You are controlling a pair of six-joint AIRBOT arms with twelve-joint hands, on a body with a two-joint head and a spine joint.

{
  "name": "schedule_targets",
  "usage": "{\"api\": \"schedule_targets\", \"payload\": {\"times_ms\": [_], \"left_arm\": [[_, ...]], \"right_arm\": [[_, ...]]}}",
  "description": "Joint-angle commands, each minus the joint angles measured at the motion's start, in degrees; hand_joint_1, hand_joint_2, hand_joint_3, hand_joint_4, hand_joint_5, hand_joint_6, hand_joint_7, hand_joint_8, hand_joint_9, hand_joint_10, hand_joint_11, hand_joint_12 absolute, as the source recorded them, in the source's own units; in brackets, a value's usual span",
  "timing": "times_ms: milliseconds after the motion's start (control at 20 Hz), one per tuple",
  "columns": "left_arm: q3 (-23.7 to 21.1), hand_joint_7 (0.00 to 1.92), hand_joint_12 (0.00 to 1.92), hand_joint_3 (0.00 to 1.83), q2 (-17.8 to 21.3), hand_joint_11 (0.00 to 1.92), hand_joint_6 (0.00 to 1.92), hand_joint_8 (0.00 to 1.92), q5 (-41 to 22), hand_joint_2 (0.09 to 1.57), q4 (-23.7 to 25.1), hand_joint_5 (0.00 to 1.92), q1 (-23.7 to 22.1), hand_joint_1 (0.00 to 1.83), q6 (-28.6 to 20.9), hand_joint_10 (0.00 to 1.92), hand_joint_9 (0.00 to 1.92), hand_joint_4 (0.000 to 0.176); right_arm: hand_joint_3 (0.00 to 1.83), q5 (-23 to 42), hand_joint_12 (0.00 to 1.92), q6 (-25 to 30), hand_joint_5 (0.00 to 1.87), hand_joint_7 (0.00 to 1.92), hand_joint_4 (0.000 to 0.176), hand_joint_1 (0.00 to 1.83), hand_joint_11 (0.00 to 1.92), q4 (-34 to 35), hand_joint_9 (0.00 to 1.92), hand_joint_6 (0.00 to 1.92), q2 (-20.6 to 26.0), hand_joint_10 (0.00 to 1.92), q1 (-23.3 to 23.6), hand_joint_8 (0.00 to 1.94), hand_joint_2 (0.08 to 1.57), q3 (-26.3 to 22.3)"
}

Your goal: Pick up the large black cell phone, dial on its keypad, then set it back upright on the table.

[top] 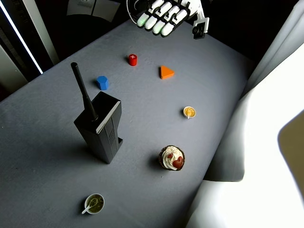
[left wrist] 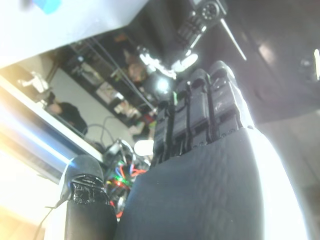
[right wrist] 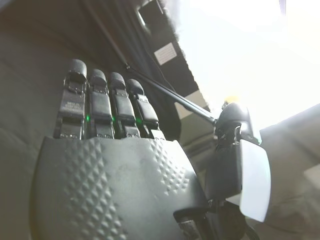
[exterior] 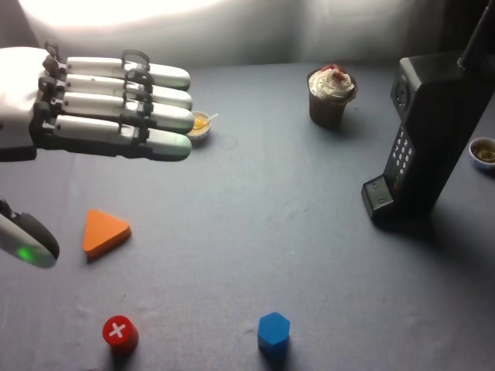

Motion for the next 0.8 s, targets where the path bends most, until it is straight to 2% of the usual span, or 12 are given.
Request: {"api": "schedule_targets", "payload": {"times_ms": [0, 100, 150, 200, 300, 500, 550, 650, 750], "left_arm": [[-0.2, 0.09, 0.03, 0.00, 0.4, 0.05, 0.01, 0.01, -3.7, 1.10, -5.6, 0.12, -1.4, 0.00, 0.2, 0.01, 0.08, 0.000], [-0.1, 0.14, 0.07, 0.00, 0.5, 0.07, 0.00, 0.00, -3.3, 1.10, -5.6, 0.15, -1.4, 0.00, 0.7, 0.01, 0.12, 0.000], [-0.1, 0.13, 0.22, 0.00, 0.5, 0.01, 0.00, 0.00, -3.2, 1.10, -5.6, 0.15, -1.4, 0.00, 1.0, 0.00, 0.12, 0.000], [-0.1, 0.11, 0.21, 0.00, 0.5, 0.00, 0.00, 0.00, -3.2, 1.11, -5.6, 0.13, -1.4, 0.00, 1.0, 0.00, 0.10, 0.000], [-0.1, 0.13, 0.33, 0.00, 0.5, 0.00, 0.00, 0.00, -3.3, 1.11, -5.6, 0.13, -1.4, 0.00, 1.0, 0.00, 0.12, 0.000], [0.1, 0.10, 0.24, 0.00, 0.5, 0.00, 0.00, 0.00, -3.8, 1.11, -5.6, 0.10, -1.5, 0.00, 1.3, 0.00, 0.10, 0.000], [0.2, 0.10, 0.28, 0.00, 0.5, 0.00, 0.00, 0.00, -3.9, 1.11, -5.6, 0.10, -1.5, 0.00, 1.3, 0.00, 0.10, 0.000], [0.5, 0.10, 0.30, 0.00, 0.5, 0.00, 0.00, 0.00, -3.9, 1.11, -5.6, 0.10, -1.5, 0.00, 1.3, 0.00, 0.11, 0.000], [0.5, 0.11, 0.23, 0.00, 0.4, 0.00, 0.00, 0.00, -4.0, 1.11, -5.6, 0.10, -1.5, 0.00, 1.3, 0.00, 0.10, 0.000]], "right_arm": [[0.00, 4.5, 0.28, -0.4, 0.01, 0.03, 0.000, 0.12, 0.00, -0.5, 0.03, 0.00, -0.4, 0.00, 0.7, 0.00, 1.00, 0.5], [0.00, 3.6, 0.17, -2.3, 0.00, 0.01, 0.000, 0.16, 0.00, -1.8, 0.01, 0.00, -1.9, 0.00, 2.0, 0.00, 1.00, 1.1], [0.00, 2.1, 0.16, -2.9, 0.00, 0.01, 0.000, 0.18, 0.00, -2.1, 0.01, 0.00, -2.3, 0.00, 3.2, 0.00, 0.99, 1.2], [0.00, 0.3, 0.13, -3.2, 0.00, 0.01, 0.000, 0.21, 0.00, -2.3, 0.00, 0.00, -2.6, 0.00, 4.6, 0.00, 0.99, 1.3], [0.00, -4.4, 0.15, -5.3, 0.00, 0.01, 0.000, 0.23, 0.00, -3.0, 0.01, 0.00, -3.4, 0.00, 8.8, 0.00, 0.97, 2.4], [0.00, -11.1, 0.10, -6.9, 0.00, 0.00, 0.000, 0.29, 0.00, -3.1, 0.00, 0.00, -4.7, 0.00, 16.4, 0.00, 0.96, 4.3], [0.00, -12.7, 0.13, -7.0, 0.01, 0.01, 0.000, 0.30, 0.00, -3.1, 0.01, 0.00, -5.0, 0.00, 18.1, 0.00, 0.95, 4.5], [0.00, -14.0, 0.17, -7.1, 0.00, 0.02, 0.000, 0.34, 0.00, -2.9, 0.02, 0.00, -6.4, 0.00, 21.0, 0.00, 0.94, 4.6], [0.00, -14.2, 0.11, -7.1, 0.00, 0.00, 0.000, 0.34, 0.00, -1.6, 0.00, 0.00, -7.5, 0.00, 23.5, 0.00, 0.96, 4.4]]}}
